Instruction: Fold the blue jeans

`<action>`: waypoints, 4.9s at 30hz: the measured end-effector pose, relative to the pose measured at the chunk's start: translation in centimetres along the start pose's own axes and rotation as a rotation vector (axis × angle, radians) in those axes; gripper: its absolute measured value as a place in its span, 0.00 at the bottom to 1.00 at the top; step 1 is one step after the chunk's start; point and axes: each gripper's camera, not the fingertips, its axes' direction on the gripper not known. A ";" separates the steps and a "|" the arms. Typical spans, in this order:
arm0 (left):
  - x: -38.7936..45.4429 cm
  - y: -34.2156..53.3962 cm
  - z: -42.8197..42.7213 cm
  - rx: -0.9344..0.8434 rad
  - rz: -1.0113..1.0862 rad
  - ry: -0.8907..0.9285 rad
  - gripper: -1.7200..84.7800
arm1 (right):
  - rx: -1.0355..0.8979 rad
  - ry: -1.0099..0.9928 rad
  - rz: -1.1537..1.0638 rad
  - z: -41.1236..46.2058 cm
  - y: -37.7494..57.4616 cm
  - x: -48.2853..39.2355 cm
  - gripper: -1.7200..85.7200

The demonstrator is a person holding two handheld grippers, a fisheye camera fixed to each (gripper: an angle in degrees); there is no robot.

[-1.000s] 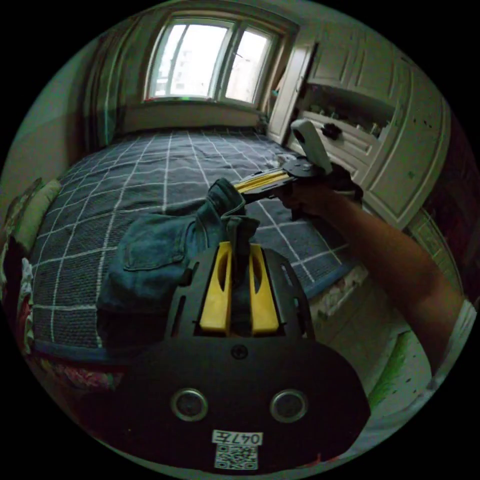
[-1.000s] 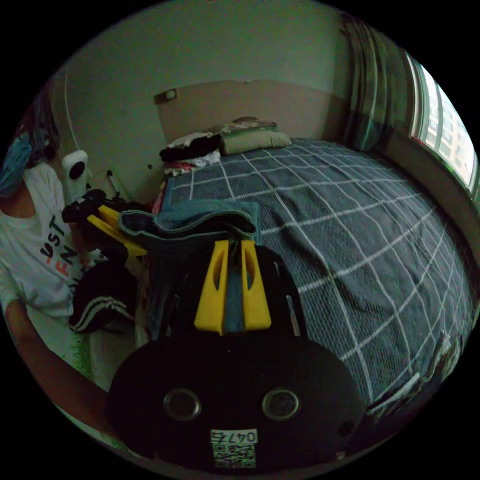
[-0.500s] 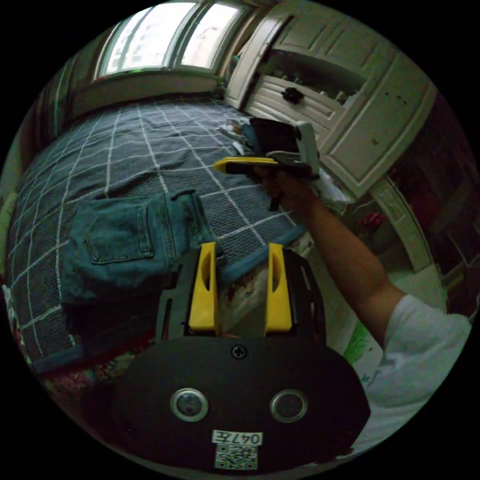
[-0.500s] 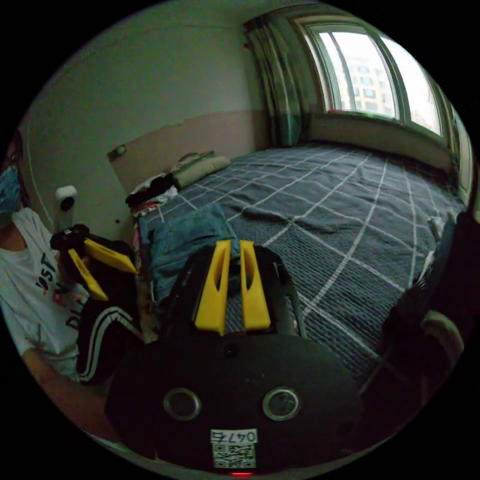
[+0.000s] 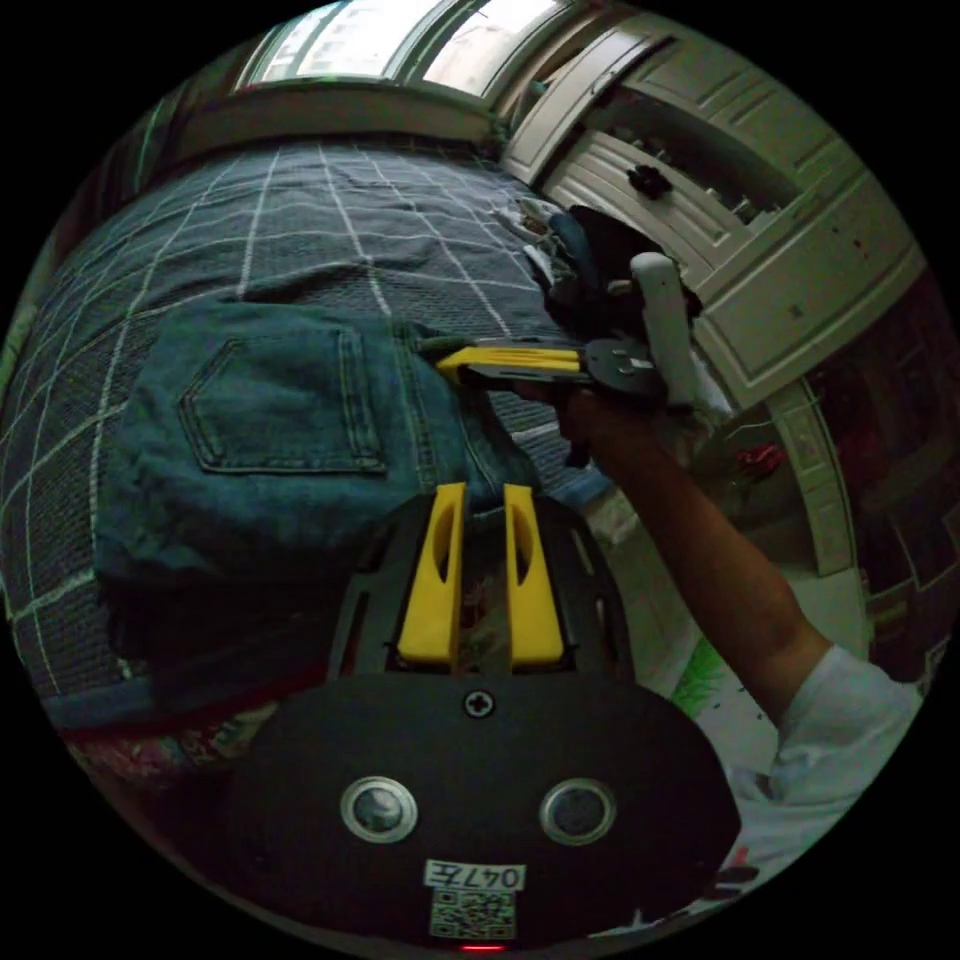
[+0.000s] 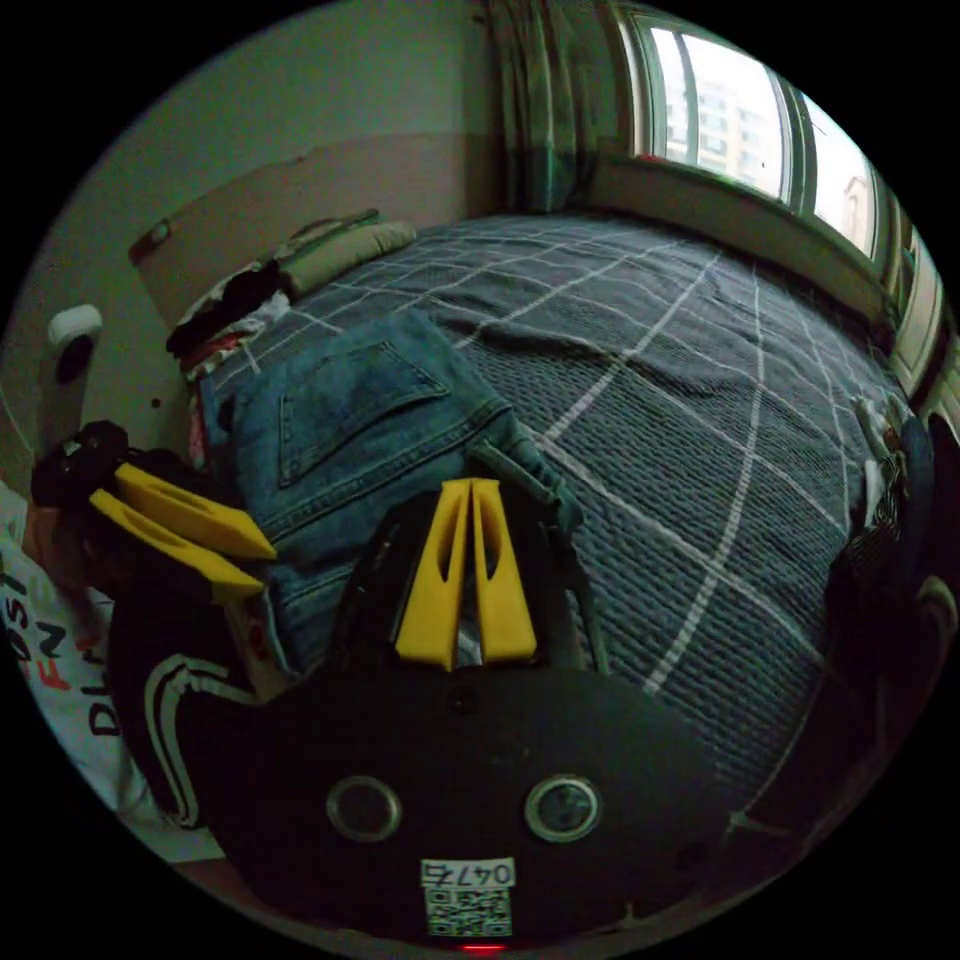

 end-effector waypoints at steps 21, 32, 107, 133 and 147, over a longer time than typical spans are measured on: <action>-16.9 -1.7 -19.0 0.097 -0.178 -0.187 0.19 | 0.153 0.140 0.240 -7.0 5.2 -2.9 0.18; -21.7 0.7 -22.1 -0.043 -0.295 -0.019 0.18 | 0.027 0.025 0.533 -0.9 0.7 -1.3 0.25; -38.8 38.9 -107.1 0.144 -0.622 -0.648 0.01 | 0.038 -0.020 -0.614 26.8 -93.7 -83.6 0.02; -31.9 25.1 -94.6 0.221 -0.440 -0.634 0.01 | 0.242 -0.184 -0.752 0.6 -66.5 -71.1 0.02; -3.7 20.3 -49.3 -0.006 0.322 0.005 0.07 | 0.116 0.255 -0.325 -16.7 -22.8 -51.8 0.03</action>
